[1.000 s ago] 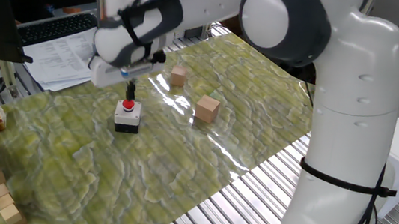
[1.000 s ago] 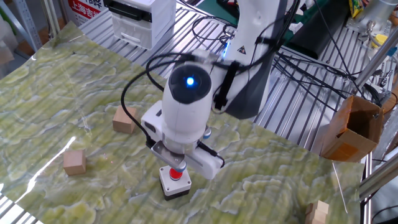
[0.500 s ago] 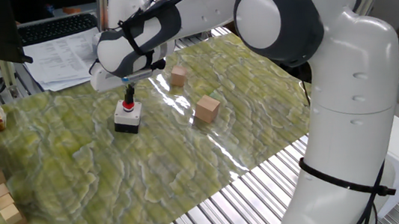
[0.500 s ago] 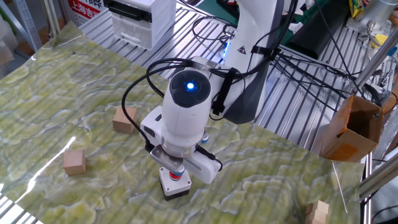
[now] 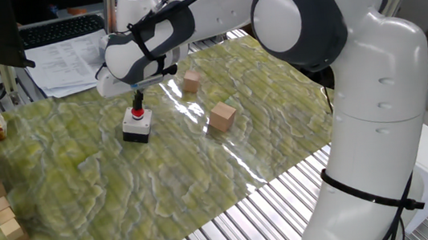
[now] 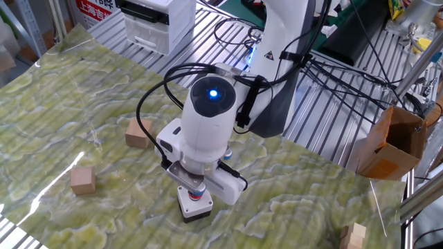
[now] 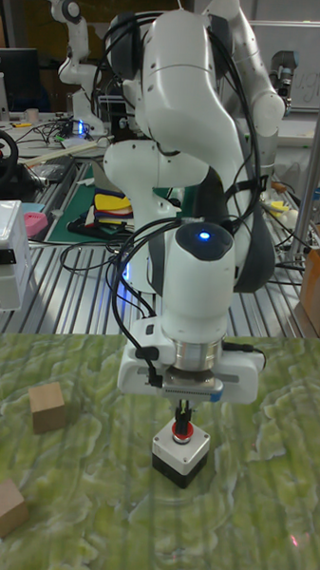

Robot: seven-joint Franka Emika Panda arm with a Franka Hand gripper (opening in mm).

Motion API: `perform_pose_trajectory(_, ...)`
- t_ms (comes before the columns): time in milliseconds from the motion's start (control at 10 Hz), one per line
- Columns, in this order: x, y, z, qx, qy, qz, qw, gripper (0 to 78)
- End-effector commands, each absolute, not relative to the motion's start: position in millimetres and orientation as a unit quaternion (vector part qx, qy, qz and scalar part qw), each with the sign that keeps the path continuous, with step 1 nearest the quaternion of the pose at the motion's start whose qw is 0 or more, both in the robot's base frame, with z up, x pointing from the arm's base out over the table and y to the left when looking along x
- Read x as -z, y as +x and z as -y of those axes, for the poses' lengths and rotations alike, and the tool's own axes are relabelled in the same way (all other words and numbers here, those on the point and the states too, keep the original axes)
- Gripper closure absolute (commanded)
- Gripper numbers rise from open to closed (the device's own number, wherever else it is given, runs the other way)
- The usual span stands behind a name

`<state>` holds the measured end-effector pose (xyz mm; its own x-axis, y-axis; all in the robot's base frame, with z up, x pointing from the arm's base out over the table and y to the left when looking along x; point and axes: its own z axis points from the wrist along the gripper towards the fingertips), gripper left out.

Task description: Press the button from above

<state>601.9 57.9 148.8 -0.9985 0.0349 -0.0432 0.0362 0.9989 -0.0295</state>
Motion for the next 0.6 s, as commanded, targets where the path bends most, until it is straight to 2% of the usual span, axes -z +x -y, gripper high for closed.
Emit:
perform_pose_trajectory(100, -110, 589, -55, 0.019, 0.013, -1.000, 0.009, 77.6)
perform_pose_trajectory(300, -98, 587, -54, 0.026, 0.011, -1.000, 0.010, 77.6)
perform_pose_trajectory(600, -134, 590, -55, 0.027, 0.010, -0.999, -0.025, 77.6)
